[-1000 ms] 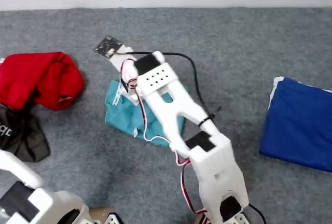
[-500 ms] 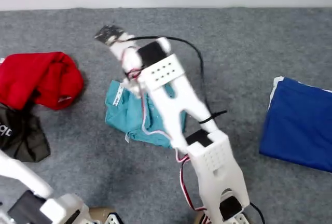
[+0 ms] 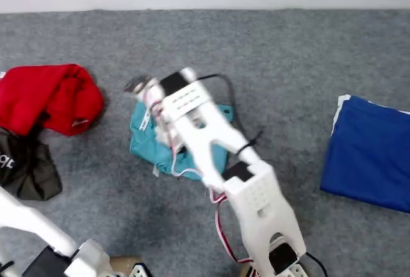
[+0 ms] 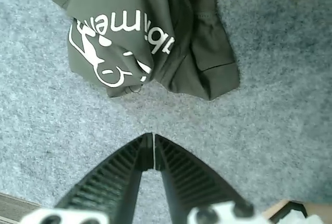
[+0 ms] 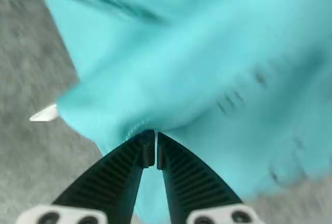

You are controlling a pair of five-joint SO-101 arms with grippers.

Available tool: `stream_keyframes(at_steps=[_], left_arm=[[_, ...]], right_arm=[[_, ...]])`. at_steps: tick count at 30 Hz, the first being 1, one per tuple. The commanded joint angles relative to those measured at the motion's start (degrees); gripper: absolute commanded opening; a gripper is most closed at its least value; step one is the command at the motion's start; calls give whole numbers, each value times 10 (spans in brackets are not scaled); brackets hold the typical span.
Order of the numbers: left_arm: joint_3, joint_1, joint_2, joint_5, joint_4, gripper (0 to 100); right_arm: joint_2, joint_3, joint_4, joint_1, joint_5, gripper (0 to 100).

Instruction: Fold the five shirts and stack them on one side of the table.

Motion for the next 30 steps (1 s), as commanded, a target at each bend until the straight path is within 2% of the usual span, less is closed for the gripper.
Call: stream_keyframes(at_steps=[1,5,10,15,19,25,30], left_arm=[[1,-4,-36,2,-7,16],[2,-4,-57,1,-7,16],[2,-1,-64,0,-7,16],[2,-1,-64,0,-7,16],[2,-2,-64,1,-7,16],[2,-1,-63,3,-7,16],[2,0,-61,3,-7,16]], right_arm=[[12,-83,-29,-49,4,10],[19,-237,15,-86,5,10],[23,-372,70,-49,5,11],[28,-351,69,37,29,11],[29,-275,70,66,38,11],[41,-170,54,51,40,11],[85,-162,-9,4,40,11]])
